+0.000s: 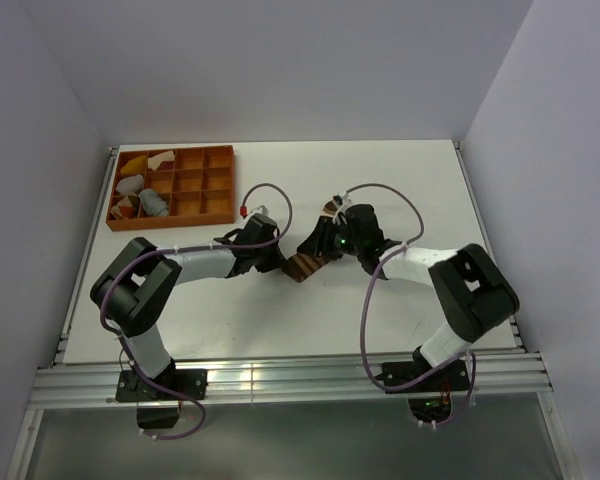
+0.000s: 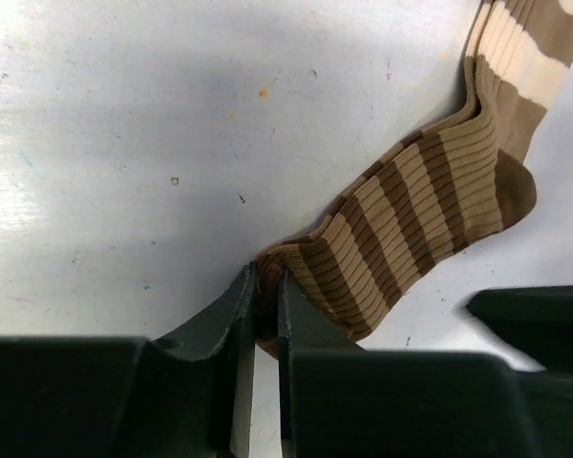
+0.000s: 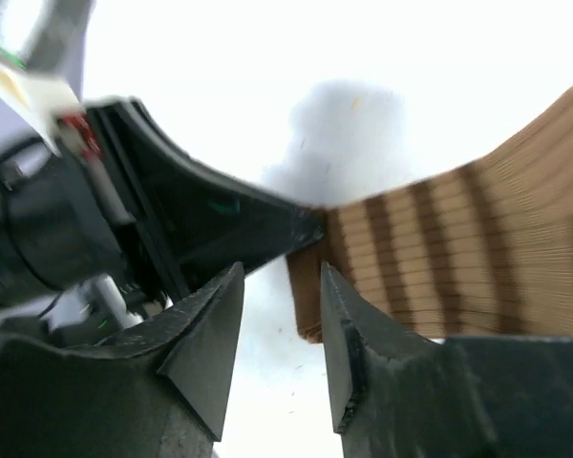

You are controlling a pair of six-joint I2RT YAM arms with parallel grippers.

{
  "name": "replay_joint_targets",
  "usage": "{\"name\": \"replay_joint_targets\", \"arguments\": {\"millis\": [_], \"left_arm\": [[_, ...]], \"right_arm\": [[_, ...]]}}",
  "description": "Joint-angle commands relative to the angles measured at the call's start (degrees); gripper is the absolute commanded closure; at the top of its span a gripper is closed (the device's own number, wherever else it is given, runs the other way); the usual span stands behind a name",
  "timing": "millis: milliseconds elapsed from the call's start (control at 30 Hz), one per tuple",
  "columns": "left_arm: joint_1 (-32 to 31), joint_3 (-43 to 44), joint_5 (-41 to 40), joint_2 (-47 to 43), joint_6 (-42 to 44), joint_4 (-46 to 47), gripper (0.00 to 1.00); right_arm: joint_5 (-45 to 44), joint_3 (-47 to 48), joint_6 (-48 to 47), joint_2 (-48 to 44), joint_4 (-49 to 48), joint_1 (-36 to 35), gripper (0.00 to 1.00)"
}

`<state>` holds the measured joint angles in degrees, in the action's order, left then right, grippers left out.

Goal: Roll the socks
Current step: Roll the sock at the center of the board.

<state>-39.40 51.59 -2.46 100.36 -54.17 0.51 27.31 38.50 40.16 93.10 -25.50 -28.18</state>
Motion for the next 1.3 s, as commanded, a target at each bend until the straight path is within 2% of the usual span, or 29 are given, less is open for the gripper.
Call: {"name": "replay_joint_targets", "arguments": {"millis": [0, 33, 133, 267, 533, 833, 967, 1100, 1267], "left_arm": [[-0.5, 1.23, -2.46, 1.07, 2.76, -5.0, 1.0], [-0.51, 1.32, -2.55, 0.98, 2.93, -5.08, 1.0], [-0.51, 1.76, -2.73, 0.72, 3.81, -5.26, 1.0], [-0.51, 2.28, -2.99, 0.37, 4.69, -5.96, 1.0], [-0.51, 2.63, -3.52, -0.86, 7.67, -7.02, 1.0], [-0.59, 0.7, -1.5, -3.59, 12.6, -6.58, 1.0], [-0.77, 1.75, -1.85, -2.89, 13.48, -7.8, 1.0], [-1.12, 5.79, -2.55, -0.08, 13.65, -10.62, 1.0], [-2.08, 8.43, -4.13, 1.86, 13.83, -13.08, 1.0]], "right_arm": [[-10.61, 4.03, -7.9, -5.2, 14.95, 1.02, 0.54], [-14.96, 5.26, -8.52, -5.38, 18.69, 1.2, 0.54], [-19.56, 7.89, -9.05, -3.46, 23.63, 2.34, 0.54], [-21.94, 10.45, -8.52, 2.68, 25.06, 4.45, 0.55], [-23.97, 22.82, -12.39, 14.81, 31.03, 5.42, 0.55], [-23.45, 37.33, -15.99, 23.61, 38.15, 5.77, 0.55], [-21.95, 36.74, -17.04, 23.18, 37.19, 5.77, 0.54], [-16.51, 29.91, -19.85, 18.89, 29.38, 5.51, 0.54], [-11.76, 19.7, -22.67, 5.97, 17.27, 4.54, 0.54]]}}
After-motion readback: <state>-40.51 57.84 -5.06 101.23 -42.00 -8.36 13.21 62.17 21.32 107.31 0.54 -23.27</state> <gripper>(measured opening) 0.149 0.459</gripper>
